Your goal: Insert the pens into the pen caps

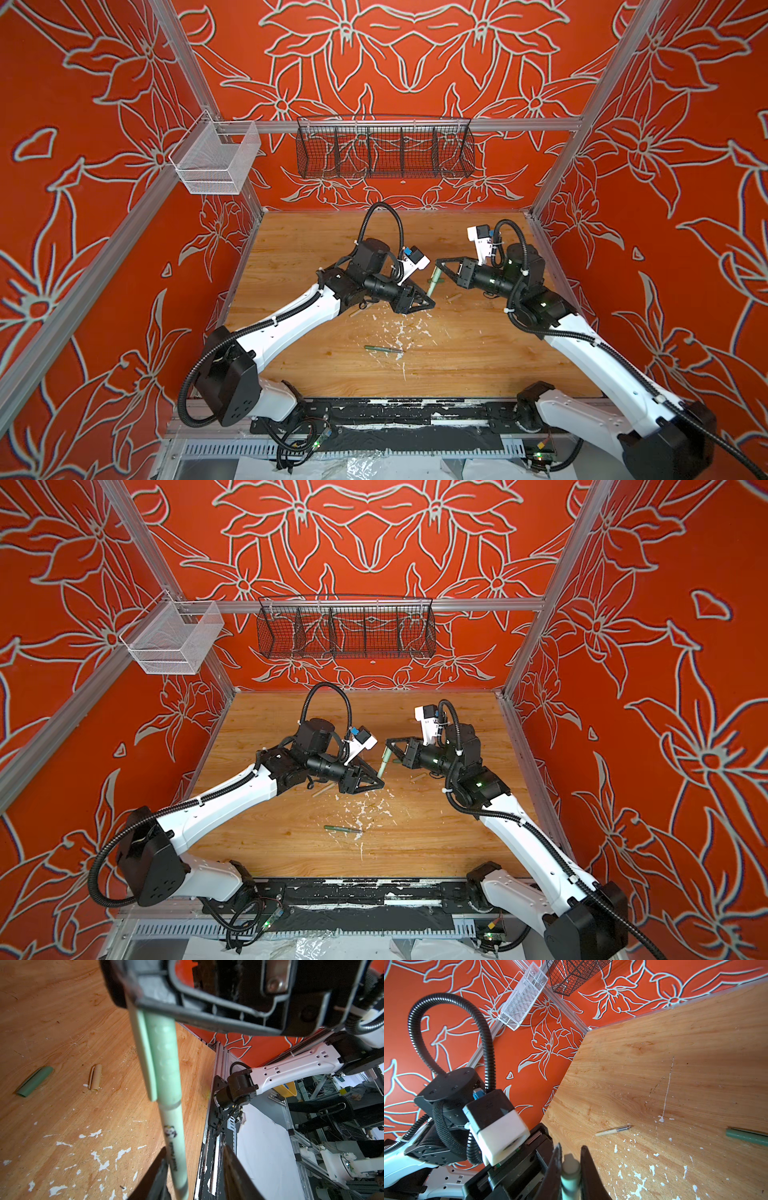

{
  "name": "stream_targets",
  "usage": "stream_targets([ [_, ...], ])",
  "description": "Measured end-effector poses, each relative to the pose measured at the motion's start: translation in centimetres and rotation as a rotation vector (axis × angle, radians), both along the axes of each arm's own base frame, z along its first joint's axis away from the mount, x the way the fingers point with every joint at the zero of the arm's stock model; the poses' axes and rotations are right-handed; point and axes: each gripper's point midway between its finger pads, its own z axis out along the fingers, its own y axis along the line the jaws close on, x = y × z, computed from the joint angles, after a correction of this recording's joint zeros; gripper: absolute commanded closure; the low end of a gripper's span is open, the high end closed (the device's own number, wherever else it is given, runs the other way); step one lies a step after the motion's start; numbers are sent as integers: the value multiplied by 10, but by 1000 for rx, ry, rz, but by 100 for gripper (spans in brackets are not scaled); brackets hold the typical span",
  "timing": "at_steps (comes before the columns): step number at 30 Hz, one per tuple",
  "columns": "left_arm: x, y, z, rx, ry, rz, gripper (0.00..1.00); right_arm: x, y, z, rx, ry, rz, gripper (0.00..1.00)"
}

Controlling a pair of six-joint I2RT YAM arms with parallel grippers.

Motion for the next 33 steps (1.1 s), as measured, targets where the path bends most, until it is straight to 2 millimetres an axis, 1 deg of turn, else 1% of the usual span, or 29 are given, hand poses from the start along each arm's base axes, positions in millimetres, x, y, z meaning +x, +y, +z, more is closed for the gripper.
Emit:
stream_targets([
  [6,0,0,-4,11,14,-1,73,1,-1,0,-1,-2,-5,100],
  [12,2,-1,-4,13,18,-1,77,0,-2,3,1,-11,-11,100],
  [15,3,-2,-3,13,20,-1,81,0,-4,5,1,-20,-19,100],
  [16,4,-3,-3,13,22,0,84,0,-4,5,1,-21,-20,100],
  [19,7,-4,-5,20,31,10,98,0,-4,6,0,-28,-20,100],
  [20,8,-4,-5,24,36,15,100,0,-4,6,-2,-32,-19,100],
  [25,16,-6,-3,52,57,48,100,2,-6,7,-15,-58,-21,100],
  [33,32,-14,3,77,84,56,100,9,-14,14,-30,-131,-57,100],
])
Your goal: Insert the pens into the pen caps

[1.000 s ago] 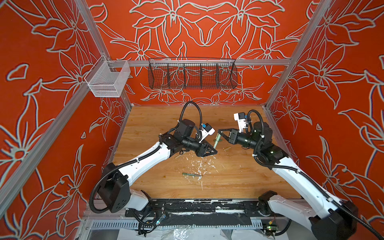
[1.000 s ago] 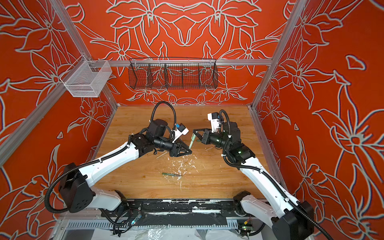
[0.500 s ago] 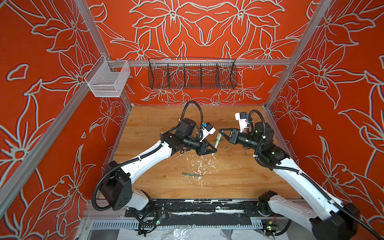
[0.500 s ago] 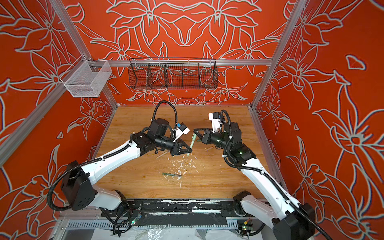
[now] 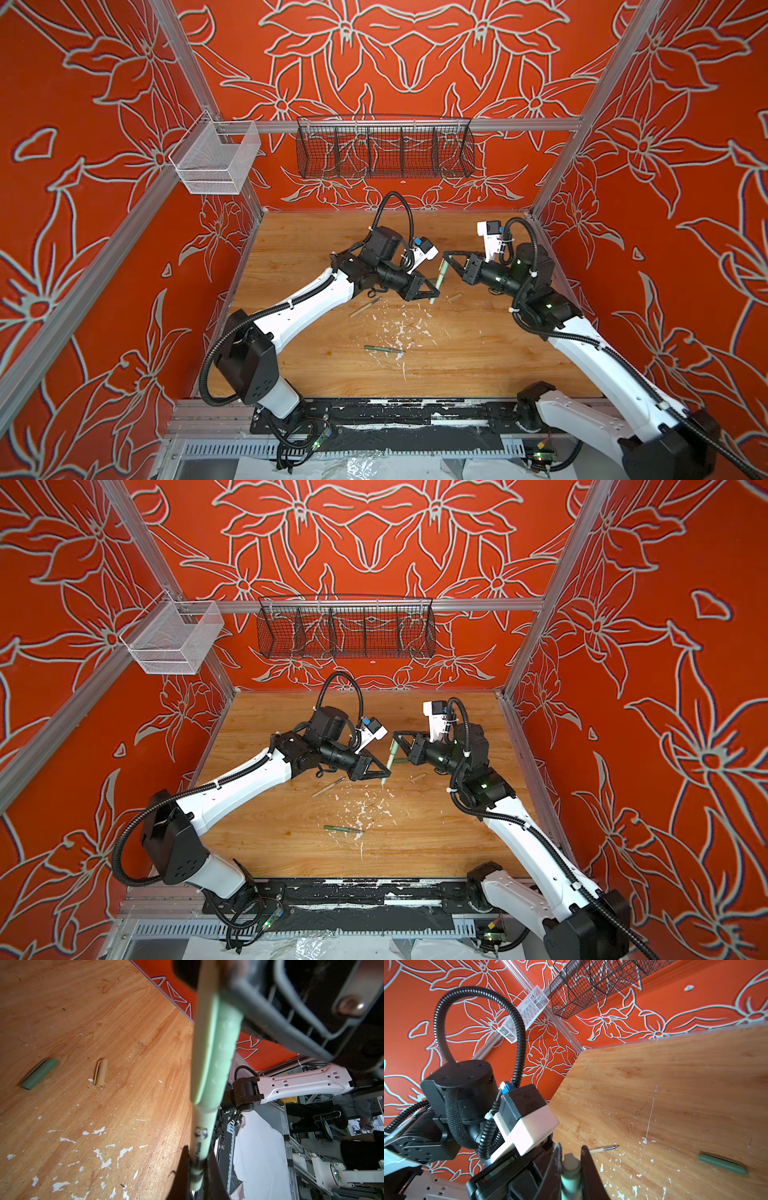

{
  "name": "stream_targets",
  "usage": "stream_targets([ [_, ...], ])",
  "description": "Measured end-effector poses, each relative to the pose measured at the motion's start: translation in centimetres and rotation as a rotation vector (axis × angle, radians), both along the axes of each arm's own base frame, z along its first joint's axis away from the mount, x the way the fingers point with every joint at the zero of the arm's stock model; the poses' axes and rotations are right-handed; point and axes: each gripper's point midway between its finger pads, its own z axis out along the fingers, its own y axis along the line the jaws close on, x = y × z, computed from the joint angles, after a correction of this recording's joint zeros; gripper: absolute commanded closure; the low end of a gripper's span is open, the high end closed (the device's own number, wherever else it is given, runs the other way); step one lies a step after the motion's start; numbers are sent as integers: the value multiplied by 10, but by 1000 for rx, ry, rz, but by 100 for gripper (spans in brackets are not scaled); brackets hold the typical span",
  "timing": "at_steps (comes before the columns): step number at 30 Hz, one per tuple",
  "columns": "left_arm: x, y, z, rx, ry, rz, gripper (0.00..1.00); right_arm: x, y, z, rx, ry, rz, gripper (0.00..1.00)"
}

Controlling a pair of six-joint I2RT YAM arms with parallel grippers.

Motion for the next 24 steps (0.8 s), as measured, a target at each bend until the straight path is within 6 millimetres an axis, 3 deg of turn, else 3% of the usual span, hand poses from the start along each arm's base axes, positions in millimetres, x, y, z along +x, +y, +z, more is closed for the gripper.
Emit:
stream_targets([
  [12,18,-10,22,9,6,-42,100,2,-14,12,-12,-90,-60,100],
  [14,42,-9,39,-21,-57,16,100,-15,-3,-10,-36,-25,33,100],
  [18,95,15,82,-90,-207,159,100,-47,12,-65,-82,162,172,100],
  [21,104,18,95,-110,-250,183,100,-49,6,-77,-110,214,143,100],
  [24,98,15,90,-103,-243,168,100,-44,-6,-77,-140,217,59,100],
])
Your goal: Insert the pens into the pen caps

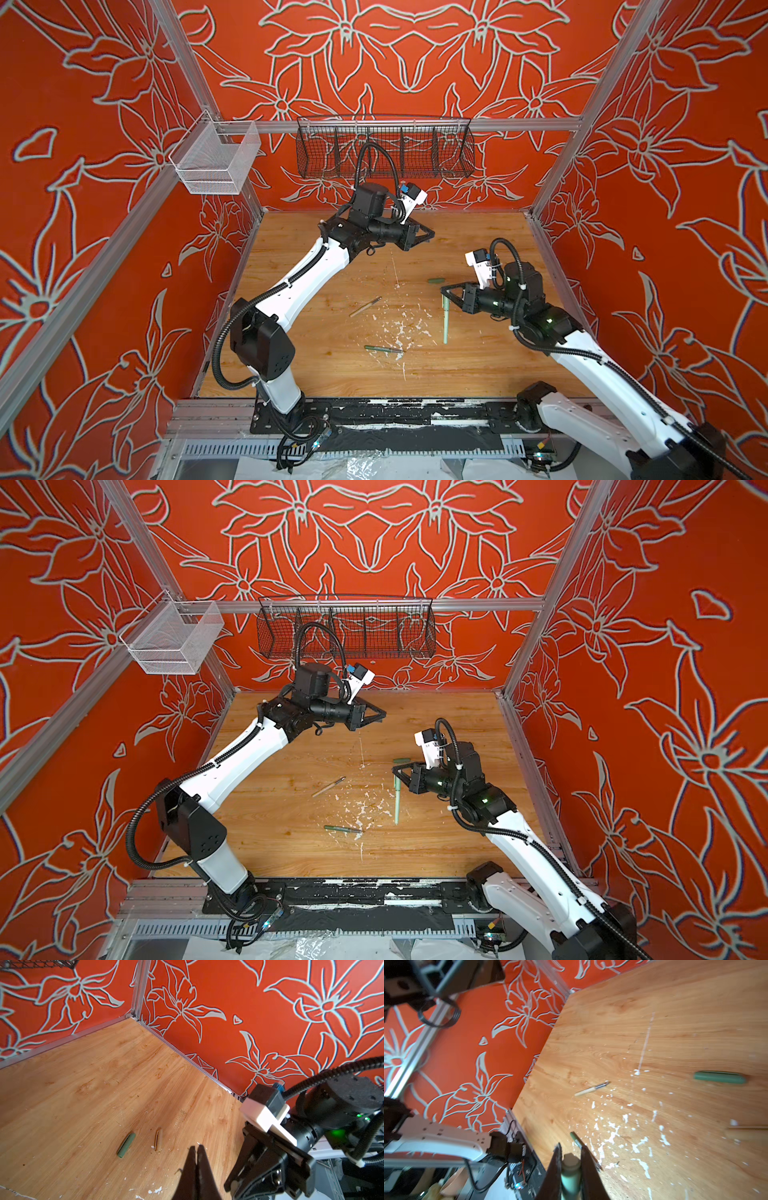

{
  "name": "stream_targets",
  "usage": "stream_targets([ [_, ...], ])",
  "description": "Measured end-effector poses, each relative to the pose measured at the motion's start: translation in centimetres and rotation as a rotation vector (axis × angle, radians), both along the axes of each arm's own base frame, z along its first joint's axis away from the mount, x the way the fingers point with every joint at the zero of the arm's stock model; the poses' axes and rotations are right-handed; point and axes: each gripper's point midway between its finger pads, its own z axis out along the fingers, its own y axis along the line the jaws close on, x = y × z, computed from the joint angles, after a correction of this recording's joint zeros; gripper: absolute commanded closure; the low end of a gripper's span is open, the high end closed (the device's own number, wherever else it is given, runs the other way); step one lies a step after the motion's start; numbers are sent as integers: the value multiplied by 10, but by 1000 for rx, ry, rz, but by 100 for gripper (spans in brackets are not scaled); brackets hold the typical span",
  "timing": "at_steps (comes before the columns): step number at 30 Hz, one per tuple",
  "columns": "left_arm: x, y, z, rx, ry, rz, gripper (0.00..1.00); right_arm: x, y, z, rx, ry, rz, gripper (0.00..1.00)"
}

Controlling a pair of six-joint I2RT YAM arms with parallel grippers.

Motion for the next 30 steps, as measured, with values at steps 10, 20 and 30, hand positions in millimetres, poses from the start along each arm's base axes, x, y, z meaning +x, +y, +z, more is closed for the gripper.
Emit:
stream_targets([
  [10,-82,21,-84,43,189,-65,22,27,-9,19,12,-63,-126,100],
  [20,-136,-5,-110,21,144,-165,19,37,-6,51,120,-141,-153,100],
  [30,-124,-20,-109,7,117,-163,28,36,-3,52,164,-135,-148,100],
])
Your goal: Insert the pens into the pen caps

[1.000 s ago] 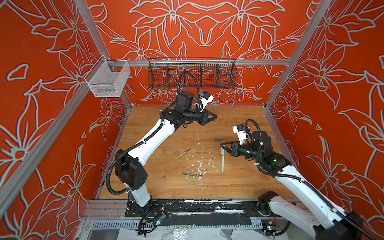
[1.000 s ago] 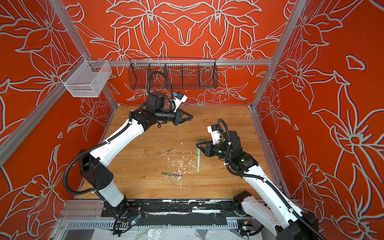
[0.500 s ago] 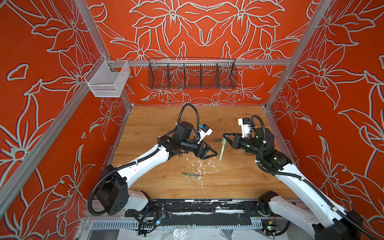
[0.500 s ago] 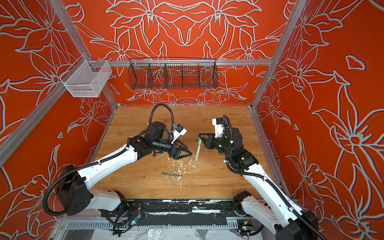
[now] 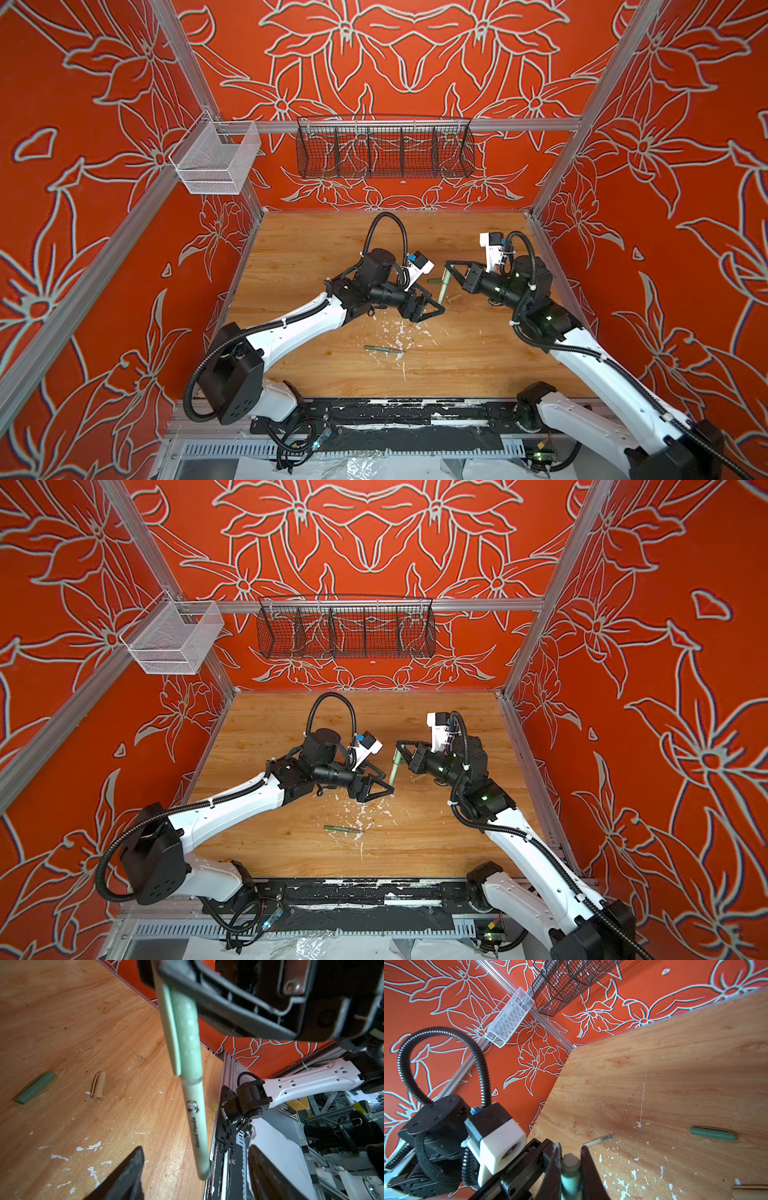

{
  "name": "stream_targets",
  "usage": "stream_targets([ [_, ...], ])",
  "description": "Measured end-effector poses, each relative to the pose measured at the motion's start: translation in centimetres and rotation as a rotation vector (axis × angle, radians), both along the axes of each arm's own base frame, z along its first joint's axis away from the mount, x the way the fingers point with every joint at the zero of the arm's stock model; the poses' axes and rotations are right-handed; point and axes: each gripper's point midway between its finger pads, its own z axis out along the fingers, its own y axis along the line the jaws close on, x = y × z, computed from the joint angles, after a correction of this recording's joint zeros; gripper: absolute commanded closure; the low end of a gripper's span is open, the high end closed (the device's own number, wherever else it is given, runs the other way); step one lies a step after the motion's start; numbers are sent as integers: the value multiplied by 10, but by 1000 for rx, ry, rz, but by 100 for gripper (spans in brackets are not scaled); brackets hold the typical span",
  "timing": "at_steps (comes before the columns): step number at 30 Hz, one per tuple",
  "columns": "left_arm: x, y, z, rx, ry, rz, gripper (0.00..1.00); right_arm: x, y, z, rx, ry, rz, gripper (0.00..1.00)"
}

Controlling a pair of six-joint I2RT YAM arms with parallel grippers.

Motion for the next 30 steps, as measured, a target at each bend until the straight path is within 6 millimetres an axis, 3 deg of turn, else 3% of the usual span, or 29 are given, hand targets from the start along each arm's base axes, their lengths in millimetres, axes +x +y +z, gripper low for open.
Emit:
stream_targets([
  [5,5,-4,2,-3,2,1,42,0,1,2,9,-5,5,100],
  [18,-1,-12,8,-12,16,-37,44,4,-5,4,4,-25,-37,100],
  [30,0,-17,0,5,58,-43,74,2,-8,8,8,-38,-49,100],
])
